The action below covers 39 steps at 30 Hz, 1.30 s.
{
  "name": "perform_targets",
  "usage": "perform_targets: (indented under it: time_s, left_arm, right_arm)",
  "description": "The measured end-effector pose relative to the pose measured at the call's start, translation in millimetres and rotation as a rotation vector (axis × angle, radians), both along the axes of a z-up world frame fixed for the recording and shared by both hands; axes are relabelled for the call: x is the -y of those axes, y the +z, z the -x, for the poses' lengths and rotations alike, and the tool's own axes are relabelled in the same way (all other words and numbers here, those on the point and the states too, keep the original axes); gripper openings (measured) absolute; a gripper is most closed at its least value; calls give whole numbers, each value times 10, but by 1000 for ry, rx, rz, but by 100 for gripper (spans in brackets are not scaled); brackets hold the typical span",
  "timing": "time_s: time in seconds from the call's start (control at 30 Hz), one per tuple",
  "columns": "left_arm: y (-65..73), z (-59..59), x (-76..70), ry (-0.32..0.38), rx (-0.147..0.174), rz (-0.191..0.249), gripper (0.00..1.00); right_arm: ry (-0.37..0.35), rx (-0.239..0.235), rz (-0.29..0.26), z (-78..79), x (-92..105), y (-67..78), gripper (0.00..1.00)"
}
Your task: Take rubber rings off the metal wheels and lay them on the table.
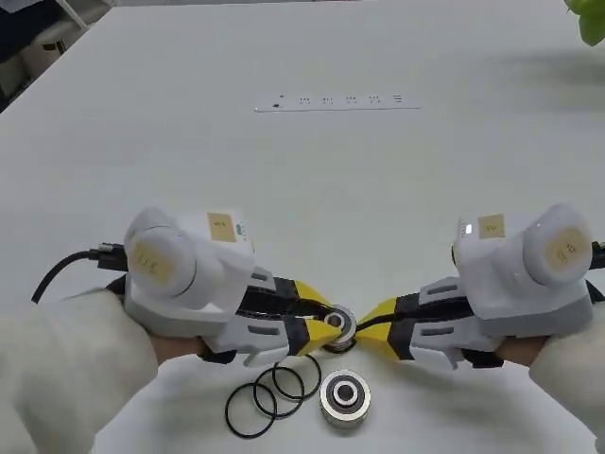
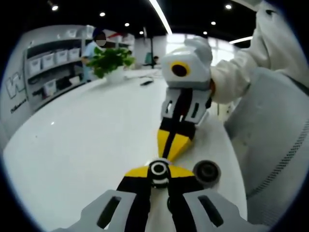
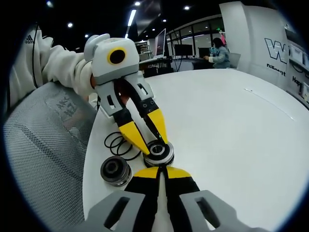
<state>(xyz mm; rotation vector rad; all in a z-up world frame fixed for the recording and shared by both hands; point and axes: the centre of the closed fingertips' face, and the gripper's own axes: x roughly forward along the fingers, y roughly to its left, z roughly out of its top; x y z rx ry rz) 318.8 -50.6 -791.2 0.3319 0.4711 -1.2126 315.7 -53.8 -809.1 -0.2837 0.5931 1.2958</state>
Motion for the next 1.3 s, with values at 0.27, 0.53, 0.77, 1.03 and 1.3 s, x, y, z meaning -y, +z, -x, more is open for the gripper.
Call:
perform_targets:
  time_s: [0.27,0.53,0.77,1.03,1.3]
  left_arm:
    - [3,23,-14,3,3,5,14]
    - [3,44,-15,-13,33,-11,13]
    - [1,42,-23,-18,41,-17,13]
    - [-1,43,-20,-21,41,-17,13]
    - [0,37,-17,-25,41,-14,13]
  right_arm:
    - [-50,-67,-16,-18,12,-5,0]
    - [-183,-210,-70,-50,42,-15,0]
    - [-232,-279,-126,-65,72,19,0]
    - [-282,-357,-208,-63,75,95,0]
    - [-279,-367,-226,-47,40,147,0]
